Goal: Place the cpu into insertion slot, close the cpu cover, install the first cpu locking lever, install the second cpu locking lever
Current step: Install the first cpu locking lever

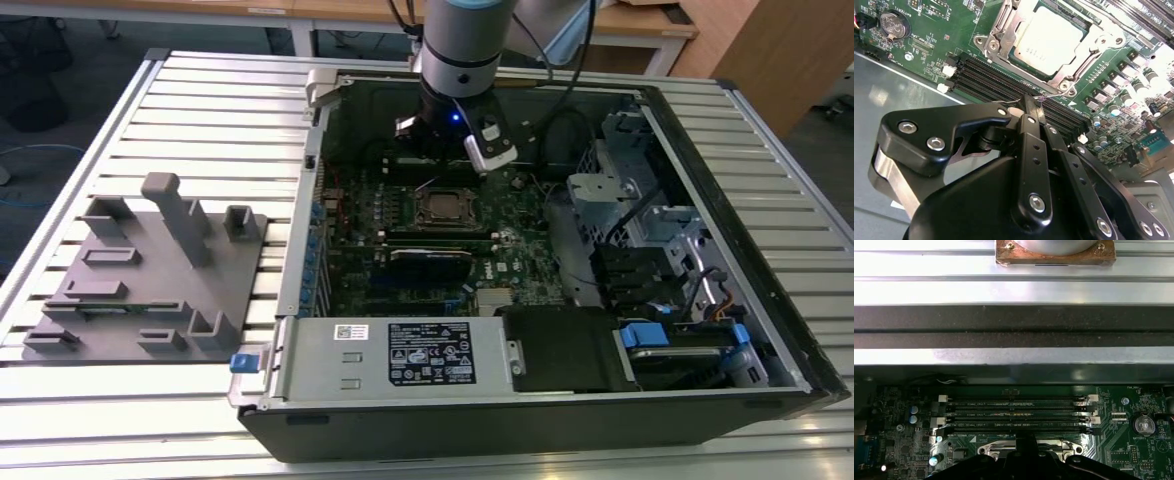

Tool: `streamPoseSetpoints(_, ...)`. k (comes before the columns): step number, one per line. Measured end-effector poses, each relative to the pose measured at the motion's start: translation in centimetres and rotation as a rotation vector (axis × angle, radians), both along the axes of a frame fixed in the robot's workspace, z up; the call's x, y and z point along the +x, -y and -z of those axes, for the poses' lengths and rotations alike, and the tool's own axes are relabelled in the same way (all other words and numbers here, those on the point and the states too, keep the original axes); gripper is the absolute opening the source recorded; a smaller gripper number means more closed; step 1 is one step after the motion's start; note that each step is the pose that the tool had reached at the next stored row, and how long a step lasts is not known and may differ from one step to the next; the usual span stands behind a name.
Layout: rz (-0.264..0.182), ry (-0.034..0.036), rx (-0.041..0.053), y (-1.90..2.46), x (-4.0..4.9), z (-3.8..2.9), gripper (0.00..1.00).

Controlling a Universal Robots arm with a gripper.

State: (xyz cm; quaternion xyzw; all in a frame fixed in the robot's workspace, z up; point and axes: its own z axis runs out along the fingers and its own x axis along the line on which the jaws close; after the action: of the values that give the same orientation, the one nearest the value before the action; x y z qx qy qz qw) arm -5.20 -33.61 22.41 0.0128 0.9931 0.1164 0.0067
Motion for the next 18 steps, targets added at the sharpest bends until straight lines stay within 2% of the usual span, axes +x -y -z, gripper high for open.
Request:
streamPoseSetpoints(3, 0.0, 0.0001, 0.0, 0.0, 0.0, 0.01, 0.1)
streamPoseSetpoints(7, 0.0, 0.0099, 0.0082, -0.01, 0.0, 0.17, 0.1)
streamPoseSetpoints(9, 0.0, 0.0101, 0.0082, -0.01, 0.0, 0.17, 0.1)
streamPoseSetpoints(11, 0.0, 0.0143, 0.0082, 0.0, 0.0, 0.22, 0.1)
streamPoseSetpoints(18, 0.0, 0.0142, 0.0077, -0.01, 0.14, 0.38, 0.1)
